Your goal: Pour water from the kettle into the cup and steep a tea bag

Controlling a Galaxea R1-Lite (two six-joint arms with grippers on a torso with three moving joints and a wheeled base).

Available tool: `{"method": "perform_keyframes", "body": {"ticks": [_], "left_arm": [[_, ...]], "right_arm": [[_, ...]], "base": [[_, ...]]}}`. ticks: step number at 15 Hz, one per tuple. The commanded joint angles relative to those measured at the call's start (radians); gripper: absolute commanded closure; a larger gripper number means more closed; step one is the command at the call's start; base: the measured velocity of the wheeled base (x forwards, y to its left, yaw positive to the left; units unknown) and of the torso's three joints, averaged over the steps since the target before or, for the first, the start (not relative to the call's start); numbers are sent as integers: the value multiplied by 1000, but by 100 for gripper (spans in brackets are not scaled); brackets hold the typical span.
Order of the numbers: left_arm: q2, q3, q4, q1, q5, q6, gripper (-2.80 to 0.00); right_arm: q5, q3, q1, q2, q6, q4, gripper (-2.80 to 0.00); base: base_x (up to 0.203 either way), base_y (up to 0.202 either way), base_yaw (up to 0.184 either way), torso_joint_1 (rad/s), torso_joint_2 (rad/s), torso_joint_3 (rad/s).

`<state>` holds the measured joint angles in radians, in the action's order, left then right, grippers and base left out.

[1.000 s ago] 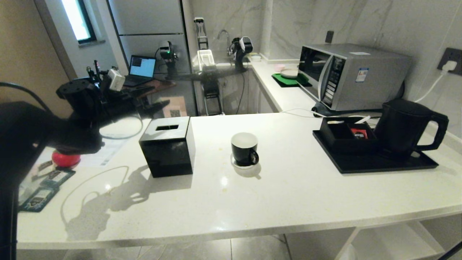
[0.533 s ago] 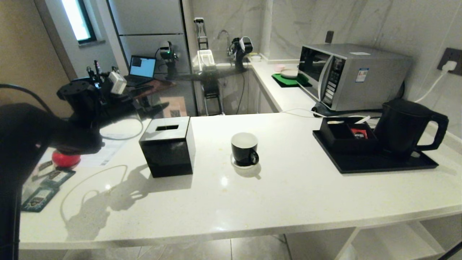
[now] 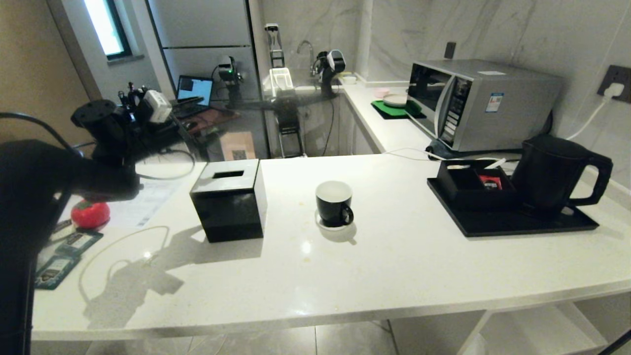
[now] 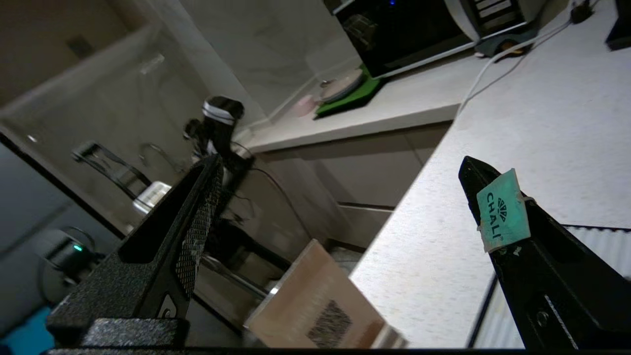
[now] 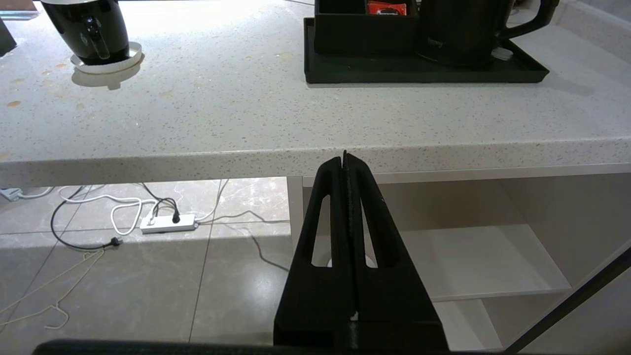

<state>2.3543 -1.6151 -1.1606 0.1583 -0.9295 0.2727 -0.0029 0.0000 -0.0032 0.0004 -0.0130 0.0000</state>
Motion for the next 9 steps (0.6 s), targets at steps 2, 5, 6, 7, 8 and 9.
{"method": "perform_keyframes", "body": {"ticks": [2, 5, 6, 7, 8, 9], "left_arm": [[7, -5, -66, 1, -8, 20, -280], [8, -2, -99, 1, -47, 23, -280], [13, 3, -111, 1, -56, 23, -280], [14, 14, -130, 1, -70, 25, -280], [14, 15, -144, 1, -87, 40, -280], [16, 15, -153, 1, -100, 48, -280]], "right_arm": [[0, 0, 0, 1, -1, 2, 0], [0, 0, 0, 1, -1, 0, 0], [0, 0, 0, 1, -1, 2, 0], [0, 0, 0, 1, -2, 0, 0], [0, 0, 0, 1, -1, 0, 0], [0, 0, 0, 1, -1, 1, 0]], "base": [[0, 0, 0, 0, 0, 0], [0, 0, 0, 0, 0, 0], [0, 0, 0, 0, 0, 0], [0, 0, 0, 0, 0, 0], [0, 0, 0, 0, 0, 0], [0, 0, 0, 0, 0, 0]]}}
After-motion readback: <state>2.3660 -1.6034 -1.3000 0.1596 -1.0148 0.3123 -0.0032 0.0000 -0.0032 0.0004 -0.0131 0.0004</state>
